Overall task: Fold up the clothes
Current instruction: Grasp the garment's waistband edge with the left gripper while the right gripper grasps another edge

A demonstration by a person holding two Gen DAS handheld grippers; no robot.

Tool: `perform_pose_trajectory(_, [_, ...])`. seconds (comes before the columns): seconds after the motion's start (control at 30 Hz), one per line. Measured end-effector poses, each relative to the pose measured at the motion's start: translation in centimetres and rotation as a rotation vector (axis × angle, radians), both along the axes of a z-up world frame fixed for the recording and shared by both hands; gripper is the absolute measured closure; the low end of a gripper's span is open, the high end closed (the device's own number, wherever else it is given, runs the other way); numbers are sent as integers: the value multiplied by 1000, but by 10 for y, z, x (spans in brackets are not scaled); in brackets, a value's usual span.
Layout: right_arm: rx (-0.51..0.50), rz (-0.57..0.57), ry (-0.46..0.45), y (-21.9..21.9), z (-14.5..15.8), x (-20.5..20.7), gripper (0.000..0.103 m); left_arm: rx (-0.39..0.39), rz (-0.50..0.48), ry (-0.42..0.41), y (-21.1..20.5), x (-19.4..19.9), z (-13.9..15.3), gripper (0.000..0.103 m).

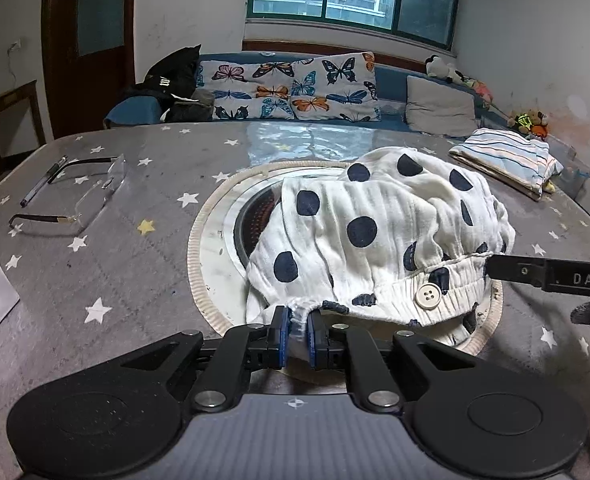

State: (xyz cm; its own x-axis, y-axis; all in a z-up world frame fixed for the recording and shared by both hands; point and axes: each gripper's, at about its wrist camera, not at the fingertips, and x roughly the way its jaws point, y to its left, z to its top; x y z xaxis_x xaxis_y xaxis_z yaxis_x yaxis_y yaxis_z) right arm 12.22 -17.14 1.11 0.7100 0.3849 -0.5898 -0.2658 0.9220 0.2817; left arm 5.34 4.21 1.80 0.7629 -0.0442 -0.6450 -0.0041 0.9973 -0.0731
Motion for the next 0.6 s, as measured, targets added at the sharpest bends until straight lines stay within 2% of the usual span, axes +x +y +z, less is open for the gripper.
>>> perform_pose_trajectory(0.1, [45,18,5,0,-4,6,42,-2,-7,2,1,1,-1,92])
perform_pose_trajectory(0.3, [110,58,18,0,-9,11,72,-2,-7,7,2,1,-2,92])
perform_pose_trajectory(0.33, [117,62,15,-1,-7,9,81,0,-4,5,3,1,-1,92])
perform_pose_trajectory(0.43, [130,71,2,-3,0,2,91,-3,-4,-1,5,-1,1,92])
perform_pose_trajectory(0.6, [158,94,-11,-9,17,-17,94,12,-18,-27,5,-11,12,93])
